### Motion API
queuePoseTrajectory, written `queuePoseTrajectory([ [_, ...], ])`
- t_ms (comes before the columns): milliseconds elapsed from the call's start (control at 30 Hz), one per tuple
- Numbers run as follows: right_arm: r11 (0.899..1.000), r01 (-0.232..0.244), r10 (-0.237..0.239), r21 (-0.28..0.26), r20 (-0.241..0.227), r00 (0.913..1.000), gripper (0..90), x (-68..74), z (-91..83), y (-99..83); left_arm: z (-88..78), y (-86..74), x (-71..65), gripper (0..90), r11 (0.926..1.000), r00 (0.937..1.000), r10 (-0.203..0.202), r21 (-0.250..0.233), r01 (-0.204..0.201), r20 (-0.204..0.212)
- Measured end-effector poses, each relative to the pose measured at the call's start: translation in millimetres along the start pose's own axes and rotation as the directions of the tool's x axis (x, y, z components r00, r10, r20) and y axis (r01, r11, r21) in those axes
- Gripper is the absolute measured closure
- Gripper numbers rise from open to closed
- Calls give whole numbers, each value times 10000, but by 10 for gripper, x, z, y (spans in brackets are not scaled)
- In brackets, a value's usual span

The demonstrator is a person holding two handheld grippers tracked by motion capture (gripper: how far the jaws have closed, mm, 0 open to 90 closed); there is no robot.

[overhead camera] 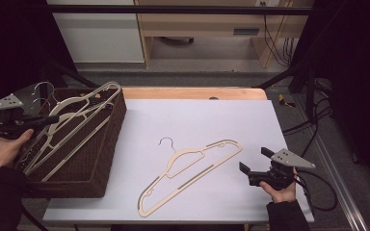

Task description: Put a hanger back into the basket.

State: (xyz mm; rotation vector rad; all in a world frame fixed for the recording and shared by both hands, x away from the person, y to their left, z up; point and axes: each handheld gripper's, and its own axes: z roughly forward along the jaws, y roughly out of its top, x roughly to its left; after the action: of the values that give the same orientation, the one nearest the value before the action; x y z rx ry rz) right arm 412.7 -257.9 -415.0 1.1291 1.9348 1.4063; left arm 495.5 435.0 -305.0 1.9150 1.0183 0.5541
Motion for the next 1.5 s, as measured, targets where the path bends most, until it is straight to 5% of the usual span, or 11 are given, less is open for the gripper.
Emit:
queuePoseTrajectory([
  [600, 10000, -17, 17, -4, 5, 10000, 21, -1, -6, 2, 288, -349, -24, 855, 9949, 9973, -638, 762, 665, -365],
  [900, 10000, 8, -8, 37, -18, 10000, 21, 2, 5, -2, 439, -493, 3, 843, 9835, 9903, -1118, 1335, 1222, -829],
  [1067, 10000, 1, -1, 82, -29, 10000, 21, 6, 11, -4, 438, -523, 43, 834, 9803, 9826, -1497, 1132, 1620, -1101],
  [1367, 9999, -13, 13, 106, -59, 10000, 22, 7, 13, -4, 412, -610, 139, 755, 9630, 9554, -2074, 1281, 2372, -2102],
  [1500, 9999, 5, -5, 109, -62, 10000, 22, 9, 20, -7, 376, -615, 144, 721, 9627, 9545, -1962, 1407, 2310, -2244],
])
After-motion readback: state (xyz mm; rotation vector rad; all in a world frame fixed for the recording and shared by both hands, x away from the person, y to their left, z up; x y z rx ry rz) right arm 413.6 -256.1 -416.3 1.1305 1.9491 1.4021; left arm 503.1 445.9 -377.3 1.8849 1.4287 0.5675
